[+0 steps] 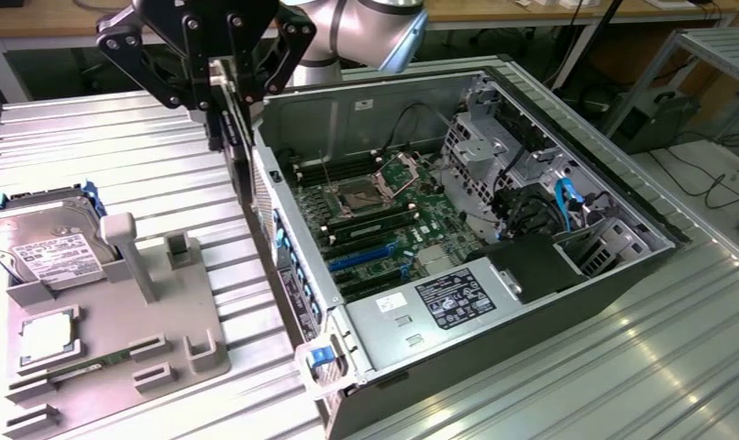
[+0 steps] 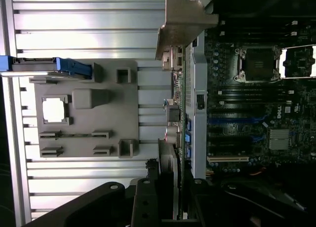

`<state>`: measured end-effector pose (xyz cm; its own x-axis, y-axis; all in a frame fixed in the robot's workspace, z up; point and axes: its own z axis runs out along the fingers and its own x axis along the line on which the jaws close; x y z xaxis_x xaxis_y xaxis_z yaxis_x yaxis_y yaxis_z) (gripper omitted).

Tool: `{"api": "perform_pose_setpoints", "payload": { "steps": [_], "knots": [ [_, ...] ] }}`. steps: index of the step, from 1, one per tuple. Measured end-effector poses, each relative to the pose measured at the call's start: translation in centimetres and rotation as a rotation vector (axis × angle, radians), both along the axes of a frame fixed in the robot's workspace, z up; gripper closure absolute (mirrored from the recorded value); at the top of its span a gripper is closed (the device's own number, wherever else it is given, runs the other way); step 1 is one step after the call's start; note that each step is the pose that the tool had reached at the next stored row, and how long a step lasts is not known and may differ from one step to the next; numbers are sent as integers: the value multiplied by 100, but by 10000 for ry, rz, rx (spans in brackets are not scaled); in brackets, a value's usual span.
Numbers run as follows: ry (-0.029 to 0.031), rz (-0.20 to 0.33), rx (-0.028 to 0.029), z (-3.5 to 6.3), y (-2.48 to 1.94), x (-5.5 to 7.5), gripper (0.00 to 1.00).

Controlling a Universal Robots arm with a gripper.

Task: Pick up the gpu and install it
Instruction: 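Pick up the gpu and move the gpu toward the slot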

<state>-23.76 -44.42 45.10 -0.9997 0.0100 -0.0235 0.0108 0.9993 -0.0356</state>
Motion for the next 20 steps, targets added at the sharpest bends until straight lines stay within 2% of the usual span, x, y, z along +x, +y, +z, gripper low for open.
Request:
{"api": "perform_pose_setpoints", "payload": {
  "steps": [20],
  "knots": [
    [-1,0,1,0,0,249,72]
  ]
}}
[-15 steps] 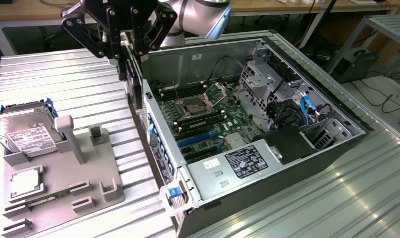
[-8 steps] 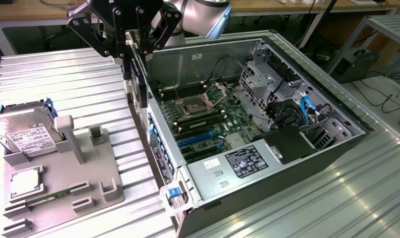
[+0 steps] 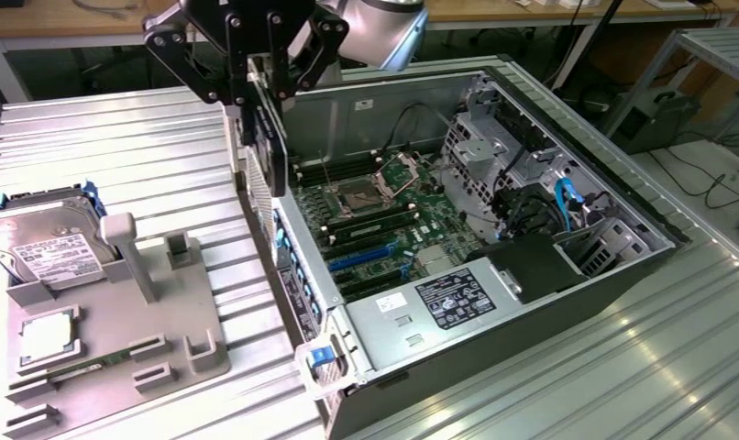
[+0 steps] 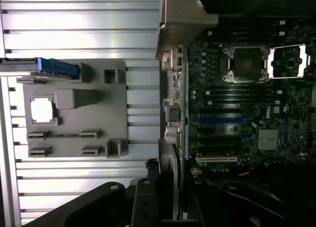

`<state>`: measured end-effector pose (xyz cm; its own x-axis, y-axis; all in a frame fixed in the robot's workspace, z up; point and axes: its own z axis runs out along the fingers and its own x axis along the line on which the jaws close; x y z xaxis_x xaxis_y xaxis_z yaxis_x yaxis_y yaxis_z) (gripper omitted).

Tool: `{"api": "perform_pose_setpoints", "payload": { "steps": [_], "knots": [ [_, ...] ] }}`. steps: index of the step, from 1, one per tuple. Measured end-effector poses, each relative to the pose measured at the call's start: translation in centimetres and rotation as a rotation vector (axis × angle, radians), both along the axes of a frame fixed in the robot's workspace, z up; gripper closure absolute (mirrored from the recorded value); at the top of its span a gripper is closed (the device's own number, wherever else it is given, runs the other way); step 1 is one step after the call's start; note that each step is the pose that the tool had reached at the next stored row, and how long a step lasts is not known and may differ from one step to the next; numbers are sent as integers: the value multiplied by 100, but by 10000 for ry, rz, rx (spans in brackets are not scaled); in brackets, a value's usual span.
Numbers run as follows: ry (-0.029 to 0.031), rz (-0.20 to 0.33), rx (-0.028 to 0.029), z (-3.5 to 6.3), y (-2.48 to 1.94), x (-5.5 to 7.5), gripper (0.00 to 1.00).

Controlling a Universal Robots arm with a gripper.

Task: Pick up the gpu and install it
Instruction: 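Pick up the gpu and move the gpu toward the slot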

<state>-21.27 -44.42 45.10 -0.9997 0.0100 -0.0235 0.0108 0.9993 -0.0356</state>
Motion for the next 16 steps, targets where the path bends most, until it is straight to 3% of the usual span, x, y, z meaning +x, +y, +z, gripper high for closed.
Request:
{"api": "perform_pose_setpoints", "payload": {
  "steps": [16],
  "knots": [
    [0,0,0,0,0,177,72]
  ]
}}
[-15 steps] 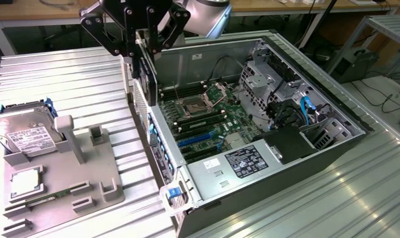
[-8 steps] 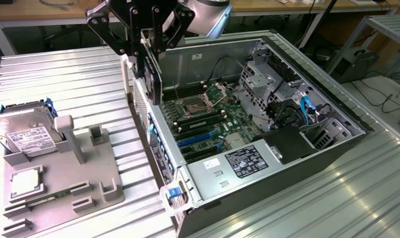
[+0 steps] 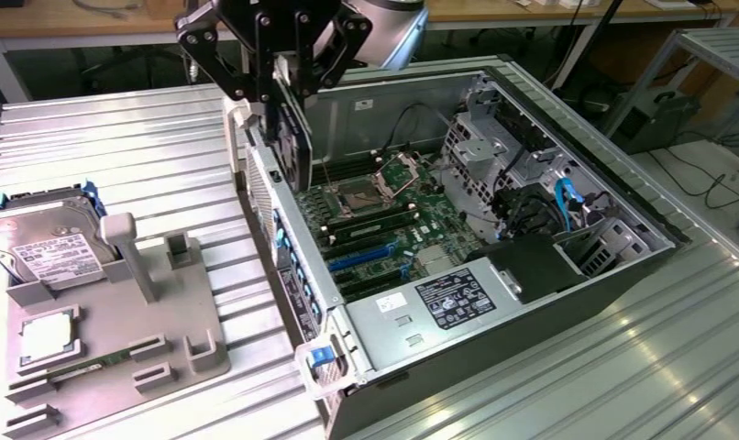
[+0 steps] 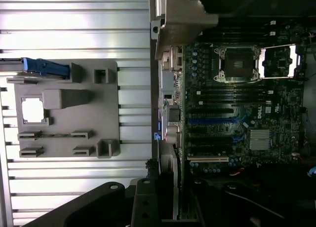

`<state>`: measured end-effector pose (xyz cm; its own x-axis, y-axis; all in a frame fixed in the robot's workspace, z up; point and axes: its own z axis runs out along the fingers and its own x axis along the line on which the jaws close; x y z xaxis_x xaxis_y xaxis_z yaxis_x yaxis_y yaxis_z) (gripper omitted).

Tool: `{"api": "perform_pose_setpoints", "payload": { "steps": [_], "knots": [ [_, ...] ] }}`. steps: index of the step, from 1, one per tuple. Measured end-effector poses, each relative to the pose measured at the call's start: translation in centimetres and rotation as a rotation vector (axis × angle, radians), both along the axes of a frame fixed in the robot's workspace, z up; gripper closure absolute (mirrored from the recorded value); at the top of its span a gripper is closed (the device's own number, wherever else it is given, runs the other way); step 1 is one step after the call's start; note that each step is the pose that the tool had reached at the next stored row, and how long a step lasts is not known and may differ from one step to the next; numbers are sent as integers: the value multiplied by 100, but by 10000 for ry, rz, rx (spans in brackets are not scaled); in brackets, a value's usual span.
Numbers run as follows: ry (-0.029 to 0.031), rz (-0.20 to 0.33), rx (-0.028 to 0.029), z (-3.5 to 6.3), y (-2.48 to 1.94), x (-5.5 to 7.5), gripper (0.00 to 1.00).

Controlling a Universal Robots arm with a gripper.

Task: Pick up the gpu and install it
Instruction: 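Pick up the gpu and move the gpu toward the slot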

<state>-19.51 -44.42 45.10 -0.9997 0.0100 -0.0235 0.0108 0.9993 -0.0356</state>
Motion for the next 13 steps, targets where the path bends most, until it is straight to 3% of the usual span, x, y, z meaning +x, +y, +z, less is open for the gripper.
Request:
{"api": "perform_pose_setpoints", "payload": {
  "steps": [13],
  "knots": [
    [0,0,1,0,0,163,72]
  ]
}}
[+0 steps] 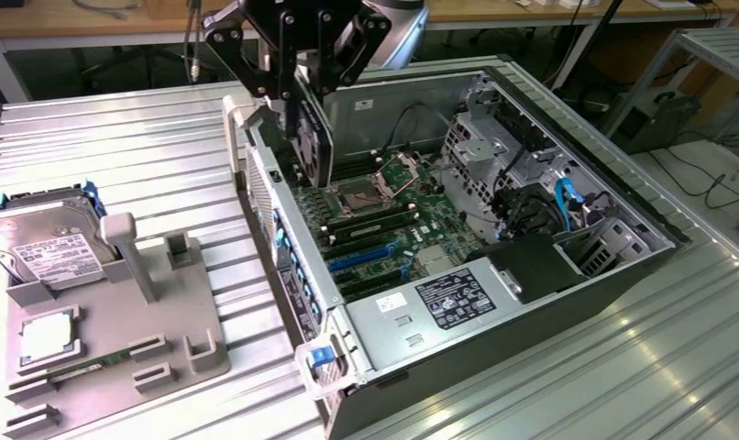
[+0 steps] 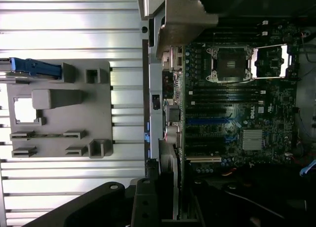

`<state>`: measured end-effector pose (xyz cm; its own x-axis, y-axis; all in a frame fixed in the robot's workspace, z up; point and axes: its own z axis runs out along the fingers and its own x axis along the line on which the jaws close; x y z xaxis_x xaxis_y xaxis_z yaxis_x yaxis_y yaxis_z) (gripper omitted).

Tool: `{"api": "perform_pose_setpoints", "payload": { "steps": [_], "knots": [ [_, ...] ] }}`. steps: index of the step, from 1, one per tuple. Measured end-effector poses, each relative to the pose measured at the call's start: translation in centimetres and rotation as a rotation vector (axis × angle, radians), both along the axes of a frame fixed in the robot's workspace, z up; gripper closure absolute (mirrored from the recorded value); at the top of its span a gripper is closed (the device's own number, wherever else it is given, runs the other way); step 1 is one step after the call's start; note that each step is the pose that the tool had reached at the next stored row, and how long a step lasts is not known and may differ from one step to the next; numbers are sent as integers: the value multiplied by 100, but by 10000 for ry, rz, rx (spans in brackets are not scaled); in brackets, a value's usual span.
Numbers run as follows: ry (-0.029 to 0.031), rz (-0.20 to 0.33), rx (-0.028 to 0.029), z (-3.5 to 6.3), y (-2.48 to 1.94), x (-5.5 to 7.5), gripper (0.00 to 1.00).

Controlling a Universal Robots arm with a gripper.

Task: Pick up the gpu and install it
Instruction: 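Pick up the gpu and move the gpu toward the slot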

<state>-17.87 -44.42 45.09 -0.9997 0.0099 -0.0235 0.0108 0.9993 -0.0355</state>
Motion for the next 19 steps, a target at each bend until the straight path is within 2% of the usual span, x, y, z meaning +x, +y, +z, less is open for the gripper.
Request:
{"api": "perform_pose_setpoints", "payload": {
  "steps": [19],
  "knots": [
    [0,-1,-1,0,0,230,72]
  ]
}}
